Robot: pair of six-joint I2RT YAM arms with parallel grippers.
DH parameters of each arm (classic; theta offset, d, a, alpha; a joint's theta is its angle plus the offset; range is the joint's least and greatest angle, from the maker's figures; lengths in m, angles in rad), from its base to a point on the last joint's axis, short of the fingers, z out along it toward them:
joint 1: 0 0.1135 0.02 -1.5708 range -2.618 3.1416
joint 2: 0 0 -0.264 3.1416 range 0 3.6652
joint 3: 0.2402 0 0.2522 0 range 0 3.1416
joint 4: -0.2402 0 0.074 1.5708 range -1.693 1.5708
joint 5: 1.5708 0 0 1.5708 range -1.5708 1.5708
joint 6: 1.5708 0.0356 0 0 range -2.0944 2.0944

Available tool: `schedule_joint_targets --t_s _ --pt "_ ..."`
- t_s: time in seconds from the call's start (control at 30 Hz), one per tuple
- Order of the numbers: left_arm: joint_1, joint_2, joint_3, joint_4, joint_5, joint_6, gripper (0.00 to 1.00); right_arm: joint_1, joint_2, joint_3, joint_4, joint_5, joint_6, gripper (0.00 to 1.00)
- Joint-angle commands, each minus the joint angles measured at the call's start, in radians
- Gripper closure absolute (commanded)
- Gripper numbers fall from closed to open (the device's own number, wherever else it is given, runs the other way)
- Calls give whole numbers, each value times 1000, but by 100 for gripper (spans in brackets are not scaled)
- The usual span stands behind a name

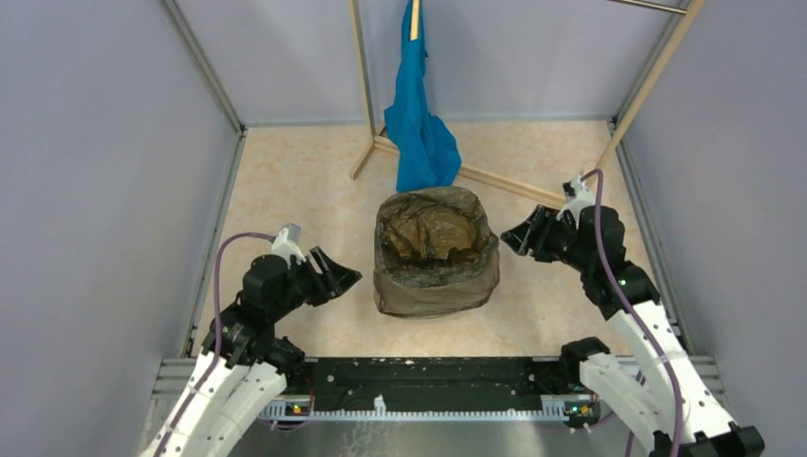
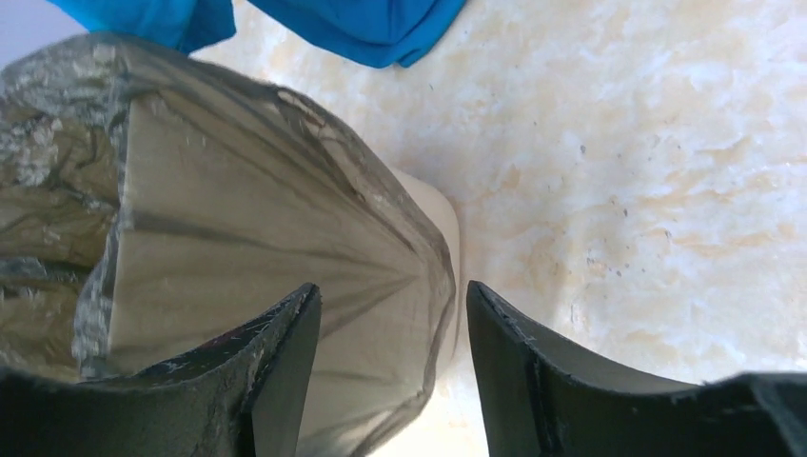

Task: Put the trash bags into the trash bin

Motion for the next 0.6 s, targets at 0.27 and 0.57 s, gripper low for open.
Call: schedule_joint_targets --t_s 0.27,0.57 --pt "-1 -103 -89 272 368 -109 25 9 -141 -46 -189 -195 -15 42" --pt "-4 52 -274 533 464 -173 47 43 -144 -196 32 -314 116 45"
